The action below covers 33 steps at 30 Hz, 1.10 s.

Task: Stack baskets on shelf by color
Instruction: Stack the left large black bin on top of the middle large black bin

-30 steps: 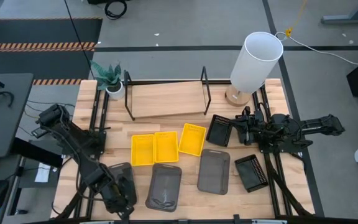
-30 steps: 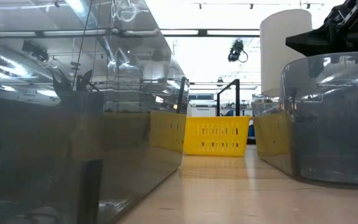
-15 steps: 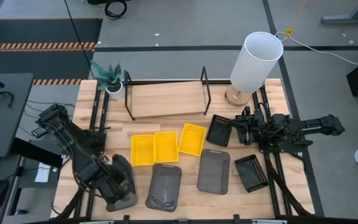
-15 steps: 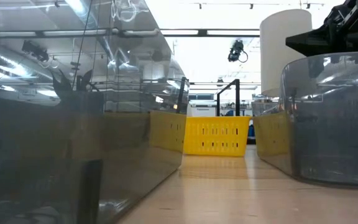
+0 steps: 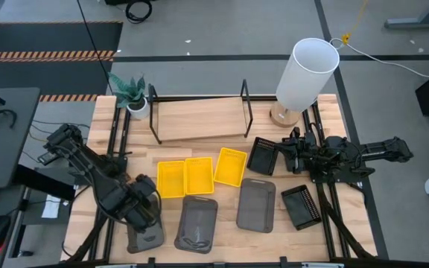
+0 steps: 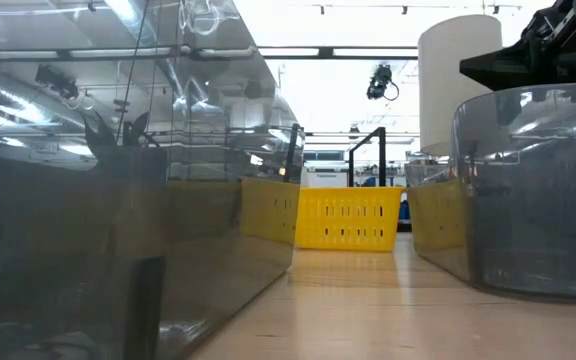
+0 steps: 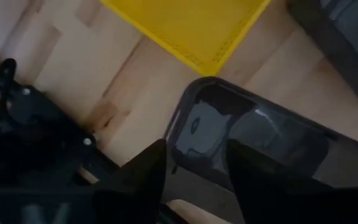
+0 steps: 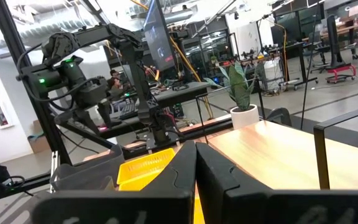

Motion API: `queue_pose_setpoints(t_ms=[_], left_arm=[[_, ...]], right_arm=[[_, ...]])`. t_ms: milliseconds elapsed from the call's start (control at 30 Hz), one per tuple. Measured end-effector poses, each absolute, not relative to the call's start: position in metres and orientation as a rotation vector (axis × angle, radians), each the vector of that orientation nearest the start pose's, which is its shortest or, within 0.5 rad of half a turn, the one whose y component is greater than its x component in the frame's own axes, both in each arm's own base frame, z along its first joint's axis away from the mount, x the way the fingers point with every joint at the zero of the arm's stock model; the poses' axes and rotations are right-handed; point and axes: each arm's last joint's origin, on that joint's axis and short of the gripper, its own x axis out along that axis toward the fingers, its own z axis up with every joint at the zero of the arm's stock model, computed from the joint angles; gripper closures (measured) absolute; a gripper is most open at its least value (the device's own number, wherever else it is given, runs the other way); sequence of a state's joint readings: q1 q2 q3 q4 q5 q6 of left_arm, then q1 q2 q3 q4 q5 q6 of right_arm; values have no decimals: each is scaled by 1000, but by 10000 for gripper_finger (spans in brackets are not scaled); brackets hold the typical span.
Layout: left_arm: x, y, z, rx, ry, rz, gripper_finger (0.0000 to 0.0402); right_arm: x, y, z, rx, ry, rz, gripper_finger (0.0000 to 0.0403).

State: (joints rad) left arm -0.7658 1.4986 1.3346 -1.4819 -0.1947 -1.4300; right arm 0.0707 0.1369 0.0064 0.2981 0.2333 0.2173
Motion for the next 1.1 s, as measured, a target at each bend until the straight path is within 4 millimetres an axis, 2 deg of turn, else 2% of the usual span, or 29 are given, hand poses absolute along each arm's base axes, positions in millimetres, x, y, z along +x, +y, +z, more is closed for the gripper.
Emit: queue_pose_setpoints(t_ms=[100,233,367,500,700,900,1033,1100], left_arm=[[178,-163,291,-340,1385,648,238],[178,-163,290,-277,1397,597,257],[181,-167,290,-322,1403,551,264],[179,-168,290,-408,1353,645,261],[177,-165,290,-368,1363,668,274],[165,-156,290,-310,1366,668,297],[148,-138,276,-385,1335,672,312],[143,-134,270,-471,1304,607,320]], right_arm=[[104,1,183,242,-183,-144,387],[104,1,183,242,-183,-144,387],[104,1,183,242,-183,-144,387],[104,1,183,242,-183,-144,387],[104,1,183,242,-183,-144,387],[104,1,183,242,-183,-144,387],[104,1,183,242,-184,-143,387],[104,1,183,242,-185,-144,387]])
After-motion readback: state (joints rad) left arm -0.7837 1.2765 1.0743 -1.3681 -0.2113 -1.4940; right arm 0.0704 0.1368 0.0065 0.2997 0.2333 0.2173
